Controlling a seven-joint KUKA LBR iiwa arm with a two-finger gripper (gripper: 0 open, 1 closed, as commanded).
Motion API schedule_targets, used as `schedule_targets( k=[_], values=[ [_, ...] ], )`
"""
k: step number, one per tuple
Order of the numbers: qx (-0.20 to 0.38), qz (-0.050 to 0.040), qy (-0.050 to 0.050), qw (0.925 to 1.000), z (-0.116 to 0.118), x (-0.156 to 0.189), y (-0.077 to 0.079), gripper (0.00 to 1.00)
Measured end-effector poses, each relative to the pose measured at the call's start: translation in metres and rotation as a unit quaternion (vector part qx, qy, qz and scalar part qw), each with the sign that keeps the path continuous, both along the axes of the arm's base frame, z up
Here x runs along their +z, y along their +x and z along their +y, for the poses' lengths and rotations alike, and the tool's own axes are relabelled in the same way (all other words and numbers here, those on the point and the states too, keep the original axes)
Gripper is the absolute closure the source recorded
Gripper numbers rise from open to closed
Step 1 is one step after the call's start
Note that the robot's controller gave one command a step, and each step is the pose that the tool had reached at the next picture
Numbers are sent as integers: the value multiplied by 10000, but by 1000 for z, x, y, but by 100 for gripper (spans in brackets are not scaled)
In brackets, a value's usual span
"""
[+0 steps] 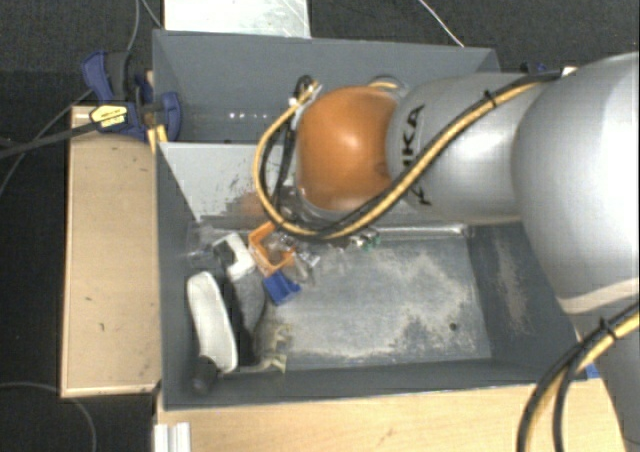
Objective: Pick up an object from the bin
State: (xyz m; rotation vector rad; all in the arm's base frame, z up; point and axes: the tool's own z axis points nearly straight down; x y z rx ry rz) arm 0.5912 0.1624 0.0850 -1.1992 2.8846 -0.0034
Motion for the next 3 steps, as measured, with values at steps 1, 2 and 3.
schedule_targets(
  k=[1,2,3],
  values=[
    [-13,0,0,10000,0,0,0,100],
    [110,7,1,9999,11,88,-18,100],
    [255,-36,8,9997,9,143,-18,100]
  ],
)
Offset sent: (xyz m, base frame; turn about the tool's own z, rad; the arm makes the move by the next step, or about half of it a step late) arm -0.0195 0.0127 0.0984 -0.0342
